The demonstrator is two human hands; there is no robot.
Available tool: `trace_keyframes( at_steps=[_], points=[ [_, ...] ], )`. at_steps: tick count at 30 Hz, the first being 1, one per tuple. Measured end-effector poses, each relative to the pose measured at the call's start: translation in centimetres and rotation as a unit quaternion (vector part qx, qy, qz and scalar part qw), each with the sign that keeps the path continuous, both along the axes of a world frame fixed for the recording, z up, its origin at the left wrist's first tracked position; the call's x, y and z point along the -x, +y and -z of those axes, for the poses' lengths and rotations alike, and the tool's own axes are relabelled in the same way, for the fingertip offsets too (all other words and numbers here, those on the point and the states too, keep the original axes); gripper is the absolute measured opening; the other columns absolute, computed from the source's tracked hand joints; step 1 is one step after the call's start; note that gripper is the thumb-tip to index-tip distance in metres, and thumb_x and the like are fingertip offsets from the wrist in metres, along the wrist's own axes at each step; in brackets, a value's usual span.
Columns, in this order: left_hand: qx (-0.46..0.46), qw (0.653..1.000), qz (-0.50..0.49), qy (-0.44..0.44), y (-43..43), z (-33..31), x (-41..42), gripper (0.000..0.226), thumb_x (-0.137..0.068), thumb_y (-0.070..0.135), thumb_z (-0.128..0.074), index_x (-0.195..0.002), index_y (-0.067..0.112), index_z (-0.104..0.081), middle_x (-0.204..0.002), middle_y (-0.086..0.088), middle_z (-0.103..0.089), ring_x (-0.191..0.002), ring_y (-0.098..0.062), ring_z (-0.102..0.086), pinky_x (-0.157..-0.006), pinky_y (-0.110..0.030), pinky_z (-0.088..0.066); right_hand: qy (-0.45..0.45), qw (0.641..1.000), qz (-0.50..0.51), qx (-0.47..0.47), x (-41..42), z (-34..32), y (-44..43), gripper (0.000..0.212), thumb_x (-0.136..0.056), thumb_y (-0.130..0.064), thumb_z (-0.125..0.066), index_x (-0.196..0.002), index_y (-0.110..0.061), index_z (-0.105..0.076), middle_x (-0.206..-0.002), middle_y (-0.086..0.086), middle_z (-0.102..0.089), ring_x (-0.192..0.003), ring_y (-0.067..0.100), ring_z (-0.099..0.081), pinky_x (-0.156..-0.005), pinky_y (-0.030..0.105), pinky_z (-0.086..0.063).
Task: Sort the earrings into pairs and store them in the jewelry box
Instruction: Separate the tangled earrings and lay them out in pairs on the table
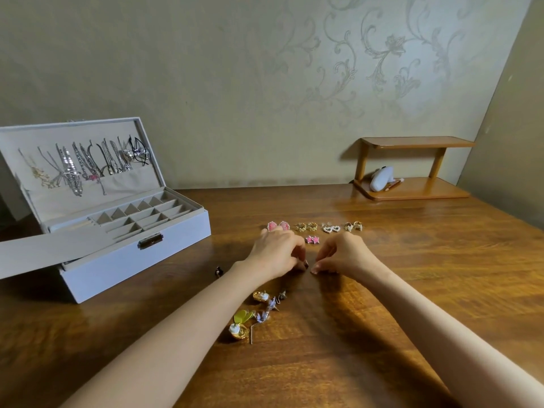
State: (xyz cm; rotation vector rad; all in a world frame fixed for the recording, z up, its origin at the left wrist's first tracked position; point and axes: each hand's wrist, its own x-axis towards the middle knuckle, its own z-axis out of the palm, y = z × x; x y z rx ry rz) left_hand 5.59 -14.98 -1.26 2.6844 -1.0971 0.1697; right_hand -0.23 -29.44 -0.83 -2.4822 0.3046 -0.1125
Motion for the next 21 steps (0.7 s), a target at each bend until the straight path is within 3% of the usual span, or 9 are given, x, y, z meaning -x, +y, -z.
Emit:
trace_keyframes(
  at_steps=[5,10,16,21],
  points=[
    [0.016,0.999,-0.03,-0.01,-1.1,0.1,-0.8,0.019,-0.085,0.034,-0.064,-0.1,0.021,-0.065,-0.108,0.0,-0.064,-0.117,-0.021,-0.045,-0.101,-0.038,-0.032,-0.04,0.999,0.03,-0.003,-1.4,0.5,-1.3,0.016,-0.061,-0.015,-0.086,-0.074,-0.014,-0.075,-0.077,0.005,-0.072,-0.076,0.014,-0.064,-0.073,0.031,-0.054],
    [0.042,0.997,-0.061,-0.019,-2.4,0.5,-1.1,0.017,-0.085,0.033,-0.064,-0.095,0.019,-0.066,-0.109,-0.001,-0.064,-0.116,-0.022,-0.048,-0.106,-0.04,-0.03,-0.081,0.996,0.027,0.003,-2.0,1.2,-2.1,0.01,-0.071,-0.01,-0.078,-0.081,-0.012,-0.075,-0.081,0.008,-0.073,-0.079,0.017,-0.065,-0.076,0.031,-0.053],
    [0.053,0.996,-0.07,-0.034,-2.9,1.0,-1.3,0.019,-0.086,0.031,-0.063,-0.099,0.017,-0.066,-0.111,-0.003,-0.064,-0.114,-0.023,-0.049,-0.107,-0.041,-0.03,-0.109,0.994,0.02,0.014,-2.3,1.9,-1.8,0.014,-0.078,-0.007,-0.07,-0.079,-0.02,-0.075,-0.074,0.0,-0.067,-0.075,0.016,-0.063,-0.069,0.028,-0.05],
    [0.053,0.996,-0.064,-0.018,-2.5,0.9,-1.5,0.025,-0.085,0.036,-0.063,-0.103,0.019,-0.067,-0.113,-0.003,-0.063,-0.115,-0.023,-0.049,-0.106,-0.04,-0.032,-0.106,0.994,0.012,0.024,-2.4,2.0,-1.7,0.016,-0.077,-0.01,-0.07,-0.08,-0.025,-0.075,-0.079,0.0,-0.07,-0.081,0.017,-0.064,-0.076,0.032,-0.053]
  ],
)
